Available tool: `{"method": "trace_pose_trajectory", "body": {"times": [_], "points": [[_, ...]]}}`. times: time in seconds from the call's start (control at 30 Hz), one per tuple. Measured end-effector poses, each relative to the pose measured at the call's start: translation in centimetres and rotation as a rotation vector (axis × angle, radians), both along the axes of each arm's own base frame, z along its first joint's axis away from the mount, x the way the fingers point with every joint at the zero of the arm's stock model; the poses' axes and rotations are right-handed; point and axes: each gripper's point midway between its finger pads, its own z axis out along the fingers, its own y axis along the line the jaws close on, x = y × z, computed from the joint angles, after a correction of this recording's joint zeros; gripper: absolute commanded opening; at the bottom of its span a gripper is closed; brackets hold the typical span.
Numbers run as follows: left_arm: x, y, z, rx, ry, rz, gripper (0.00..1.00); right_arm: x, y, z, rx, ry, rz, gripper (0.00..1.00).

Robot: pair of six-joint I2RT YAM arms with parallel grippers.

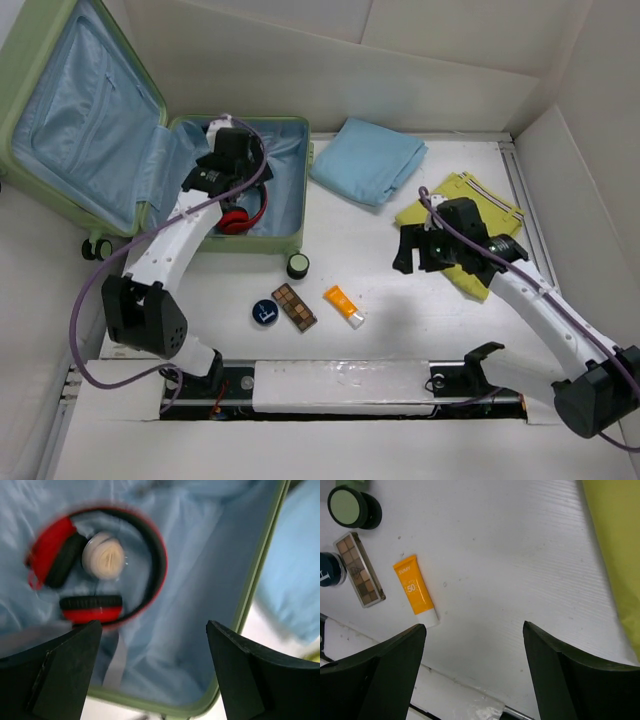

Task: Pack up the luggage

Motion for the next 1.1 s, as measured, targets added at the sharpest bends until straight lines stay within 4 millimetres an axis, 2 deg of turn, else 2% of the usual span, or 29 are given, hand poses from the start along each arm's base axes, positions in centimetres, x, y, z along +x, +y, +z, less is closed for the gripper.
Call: {"method": "trace_pose_trajectory", "body": {"times": [0.07,0.13,0.2,0.23,0.3,0.37,0.43,0.53,0.73,0.8,0.87,0.97,1.0,1.03,1.1], "points": [[-1.6,-0.8,-2.7,-0.003,0.057,-0.044,0.82,-0.3,0.9,-0.2,-0.003,0.003,0.031,0.84],[-4.9,-2.1,-5.6,-0.012,0.139,-0.106,0.82,-0.6,1.9,-0.4,-0.005,0.005,0.063,0.84],[-8.5,-3.3,-7.5,-0.034,0.187,-0.171,0.82,-0.8,2.4,-0.5,-0.010,0.002,0.082,0.84],[-10.3,-4.1,-8.1,-0.046,0.202,-0.207,0.82,-0.8,2.6,-0.5,-0.010,-0.001,0.091,0.84],[-13.4,-5.5,-8.6,-0.074,0.210,-0.274,0.90,-0.7,2.9,-0.5,-0.011,-0.006,0.096,0.84],[-16.3,-8.1,-8.9,-0.102,0.211,-0.368,0.95,-0.5,3.0,-0.8,-0.018,-0.004,0.095,0.84],[-17.6,-9.9,-9.4,-0.110,0.220,-0.427,0.95,-0.4,3.0,-1.3,-0.027,0.009,0.093,0.84],[-18.2,-11.8,-11.8,-0.098,0.268,-0.460,0.95,-0.3,3.0,-1.9,-0.040,0.027,0.092,0.84],[-16.1,-11.2,-17.9,0.052,0.381,-0.378,0.95,-0.4,3.2,-1.8,-0.041,0.021,0.101,0.84],[-15.4,-11.1,-19.3,0.101,0.406,-0.355,0.89,-0.5,3.2,-1.5,-0.038,0.013,0.100,0.84],[-14.9,-11.1,-19.9,0.126,0.414,-0.338,0.89,-0.5,3.1,-1.2,-0.035,0.003,0.098,0.84],[-15.1,-11.3,-19.6,0.118,0.398,-0.330,0.89,-0.7,2.9,-0.5,-0.025,-0.024,0.095,0.78],[-15.5,-11.5,-19.3,0.106,0.383,-0.333,0.89,-0.7,2.9,-0.3,-0.017,-0.035,0.097,0.69],[-16.2,-11.6,-19.0,0.094,0.372,-0.342,0.89,-0.8,3.0,-0.4,-0.009,-0.044,0.103,0.66],[-17.9,-11.6,-18.2,0.059,0.350,-0.361,0.90,-1.3,3.4,-1.3,0.000,-0.029,0.125,0.66]]}}
